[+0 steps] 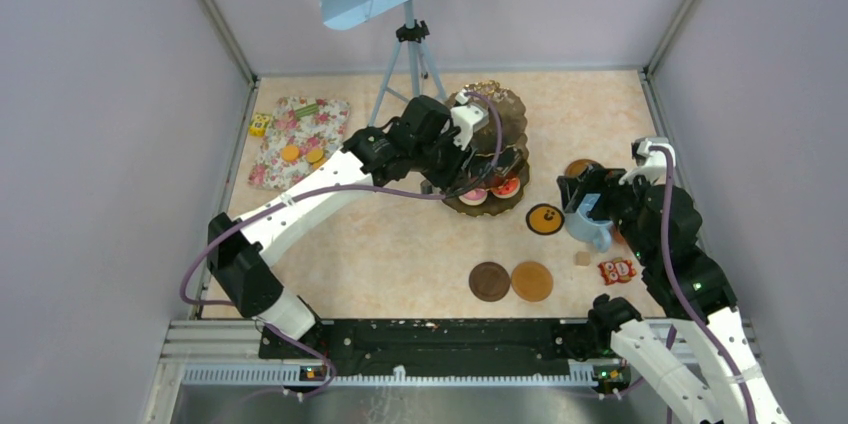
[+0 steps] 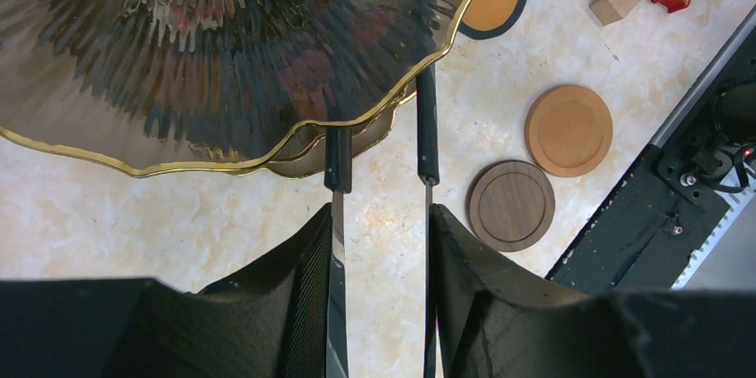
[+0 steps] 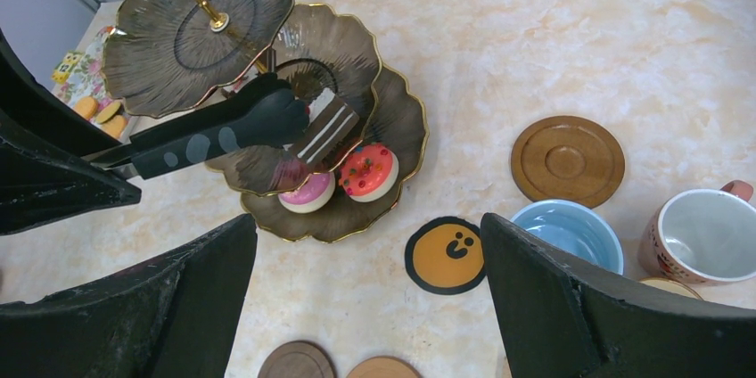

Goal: Serve the afternoon tea

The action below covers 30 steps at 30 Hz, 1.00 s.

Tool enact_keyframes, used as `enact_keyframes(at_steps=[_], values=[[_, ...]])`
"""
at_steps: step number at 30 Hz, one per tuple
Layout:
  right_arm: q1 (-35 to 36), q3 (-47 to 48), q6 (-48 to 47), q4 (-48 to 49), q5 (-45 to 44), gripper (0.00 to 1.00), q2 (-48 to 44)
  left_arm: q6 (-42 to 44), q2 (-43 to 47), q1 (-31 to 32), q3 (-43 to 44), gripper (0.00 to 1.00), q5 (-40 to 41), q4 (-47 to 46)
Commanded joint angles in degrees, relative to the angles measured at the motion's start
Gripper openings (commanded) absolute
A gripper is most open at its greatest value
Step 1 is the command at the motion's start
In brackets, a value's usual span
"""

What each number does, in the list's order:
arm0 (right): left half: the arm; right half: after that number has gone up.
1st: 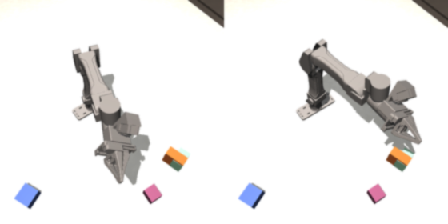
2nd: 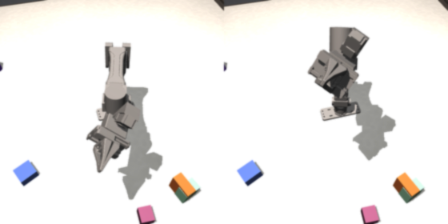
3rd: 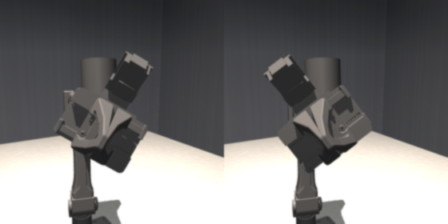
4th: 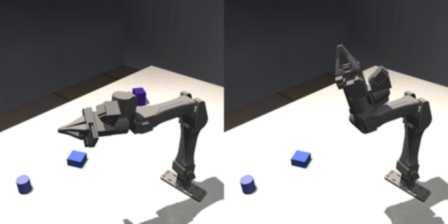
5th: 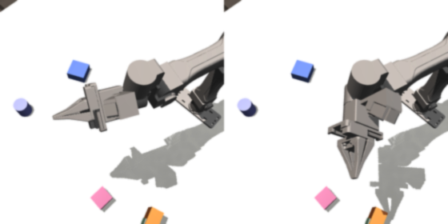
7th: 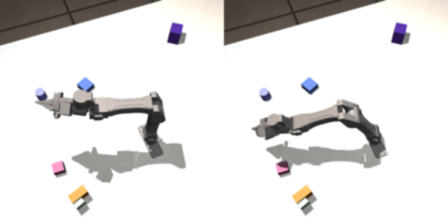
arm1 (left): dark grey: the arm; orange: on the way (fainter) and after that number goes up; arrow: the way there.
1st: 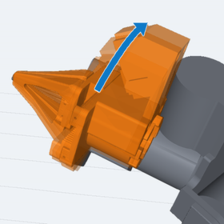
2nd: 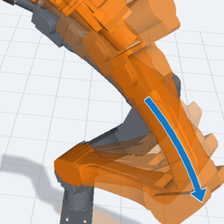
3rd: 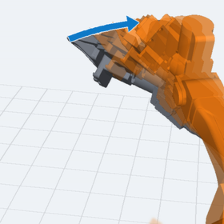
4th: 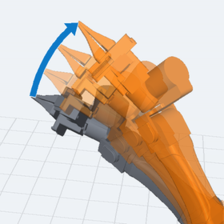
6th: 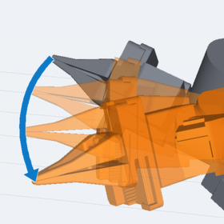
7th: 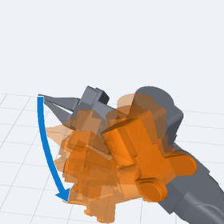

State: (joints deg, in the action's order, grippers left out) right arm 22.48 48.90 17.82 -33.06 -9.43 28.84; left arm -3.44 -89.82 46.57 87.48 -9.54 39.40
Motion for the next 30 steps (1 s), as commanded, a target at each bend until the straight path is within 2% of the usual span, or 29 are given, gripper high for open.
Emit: enact_keyframes(at_steps=[1,9,18,21,23,24,28,30], values=[[0.66,1.98,0.29,0.63,-0.69,0.93,-0.76,1.22,4.11,0.24,-0.17,0.46,0.82,-2.37],[0.69,1.76,0.37,1.01,-0.25,0.93,-0.58,1.33,10.68,0.18,-4.85,0.44,0.44,1.84],[0.67,0.44,0.36,2.45,0.41,0.94,-0.40,-2.27,22.38,-0.36,-9.12,0.40,9.94,21.12],[0.68,-0.43,0.48,3.67,1.86,0.94,0.54,-4.04,23.55,-2.30,-9.98,0.40,18.31,26.18],[0.65,-0.85,0.54,4.38,2.60,0.94,1.11,-3.92,23.93,-7.67,-10.33,0.44,22.26,25.88],[0.71,-1.05,0.39,4.72,2.73,0.94,1.26,-3.05,24.19,-12.56,-10.70,0.45,21.95,24.22],[0.64,-1.09,-0.71,4.97,2.12,0.94,1.60,-4.19,22.14,-29.06,-11.98,0.47,24.73,13.10],[0.67,-1.01,-1.16,4.79,1.66,0.94,1.67,-5.57,19.65,-35.73,-12.54,0.46,22.17,5.48]])
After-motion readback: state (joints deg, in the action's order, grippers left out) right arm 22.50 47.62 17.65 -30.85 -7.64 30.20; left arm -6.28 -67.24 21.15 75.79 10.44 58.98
